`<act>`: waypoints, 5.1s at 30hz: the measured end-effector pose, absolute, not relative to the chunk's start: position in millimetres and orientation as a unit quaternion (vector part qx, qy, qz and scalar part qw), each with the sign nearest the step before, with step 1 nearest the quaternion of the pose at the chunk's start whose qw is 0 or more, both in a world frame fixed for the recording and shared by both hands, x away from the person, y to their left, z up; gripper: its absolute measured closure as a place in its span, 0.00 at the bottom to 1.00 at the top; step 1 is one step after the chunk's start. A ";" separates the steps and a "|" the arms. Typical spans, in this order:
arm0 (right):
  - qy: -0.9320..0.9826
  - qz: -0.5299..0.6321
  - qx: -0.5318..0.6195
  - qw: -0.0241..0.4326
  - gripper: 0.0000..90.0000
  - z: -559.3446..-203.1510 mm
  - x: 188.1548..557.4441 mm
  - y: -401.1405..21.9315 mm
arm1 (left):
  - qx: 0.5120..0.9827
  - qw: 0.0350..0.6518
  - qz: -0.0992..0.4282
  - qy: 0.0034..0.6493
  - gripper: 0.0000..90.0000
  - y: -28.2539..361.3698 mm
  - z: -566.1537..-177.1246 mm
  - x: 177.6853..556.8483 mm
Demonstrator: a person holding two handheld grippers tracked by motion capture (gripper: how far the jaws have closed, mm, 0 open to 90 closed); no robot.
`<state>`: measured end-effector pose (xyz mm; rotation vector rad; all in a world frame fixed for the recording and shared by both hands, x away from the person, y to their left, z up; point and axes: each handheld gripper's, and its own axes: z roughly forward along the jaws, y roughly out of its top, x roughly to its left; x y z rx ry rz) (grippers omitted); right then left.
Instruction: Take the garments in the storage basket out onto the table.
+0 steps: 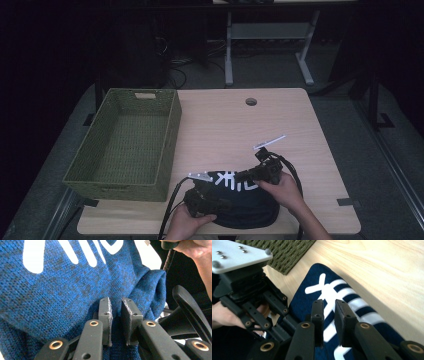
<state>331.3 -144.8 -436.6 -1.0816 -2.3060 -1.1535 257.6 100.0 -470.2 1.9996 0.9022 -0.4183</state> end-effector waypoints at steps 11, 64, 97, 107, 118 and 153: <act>-0.836 -0.348 -0.389 0.167 0.92 -447.5 343.3 -128.8 | 0.804 0.440 -0.165 0.365 0.87 100.3 -470.1 256.4; -0.778 -0.430 -0.437 0.136 0.90 -439.2 325.0 -179.7 | 0.778 0.452 -0.102 0.424 0.76 113.7 -455.5 296.5; -0.788 -0.405 -0.420 0.195 0.89 -467.6 272.2 -194.9 | 0.783 0.451 -0.121 0.410 0.74 116.8 -456.9 262.2; -0.799 -0.390 -0.430 0.156 0.94 -474.1 291.1 -196.8 | 0.788 0.445 -0.104 0.413 0.78 103.0 -463.7 280.5; -0.780 -0.407 -0.452 0.146 0.85 -468.1 317.5 -205.8 | 0.774 0.457 -0.088 0.430 0.76 96.4 -458.6 302.6; -0.783 -0.431 -0.421 0.153 0.88 -453.0 270.0 -211.8 | 0.792 0.458 -0.114 0.387 0.82 105.9 -449.2 272.0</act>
